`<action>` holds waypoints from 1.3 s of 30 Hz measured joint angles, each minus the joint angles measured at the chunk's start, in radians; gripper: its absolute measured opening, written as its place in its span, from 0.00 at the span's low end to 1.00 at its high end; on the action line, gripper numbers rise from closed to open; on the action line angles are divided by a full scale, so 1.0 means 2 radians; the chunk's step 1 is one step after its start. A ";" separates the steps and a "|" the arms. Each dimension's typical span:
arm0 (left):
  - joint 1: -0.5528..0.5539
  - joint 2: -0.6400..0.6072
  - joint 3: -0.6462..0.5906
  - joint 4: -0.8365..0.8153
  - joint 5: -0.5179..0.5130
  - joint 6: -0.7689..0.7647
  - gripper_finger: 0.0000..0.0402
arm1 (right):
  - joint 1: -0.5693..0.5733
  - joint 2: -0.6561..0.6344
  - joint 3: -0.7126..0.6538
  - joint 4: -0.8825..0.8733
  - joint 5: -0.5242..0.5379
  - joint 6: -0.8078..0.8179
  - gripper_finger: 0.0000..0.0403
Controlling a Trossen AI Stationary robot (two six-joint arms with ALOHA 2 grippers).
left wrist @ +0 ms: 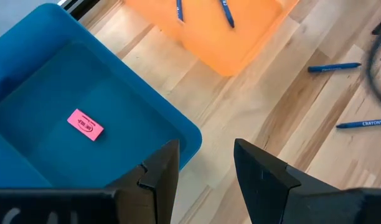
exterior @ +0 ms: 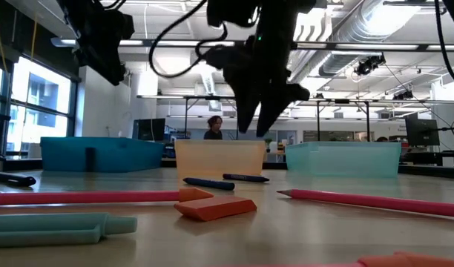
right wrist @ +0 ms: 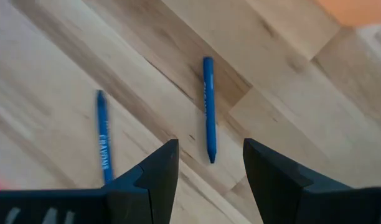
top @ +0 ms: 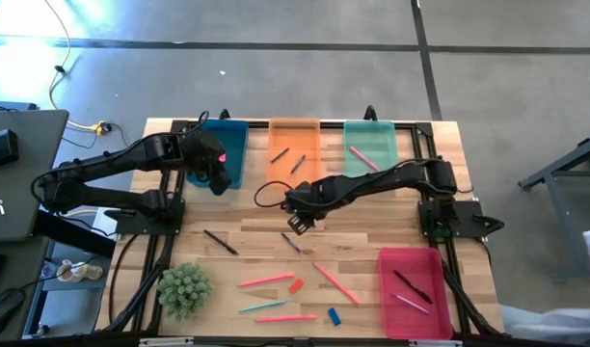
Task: Sort crayons/erasers/pens/pencils in bins
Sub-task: Put the top blue crayon into the orange bin
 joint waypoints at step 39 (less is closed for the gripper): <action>0.000 0.000 0.000 0.000 -0.002 0.005 0.35 | 0.000 0.081 0.001 0.013 0.000 0.010 0.25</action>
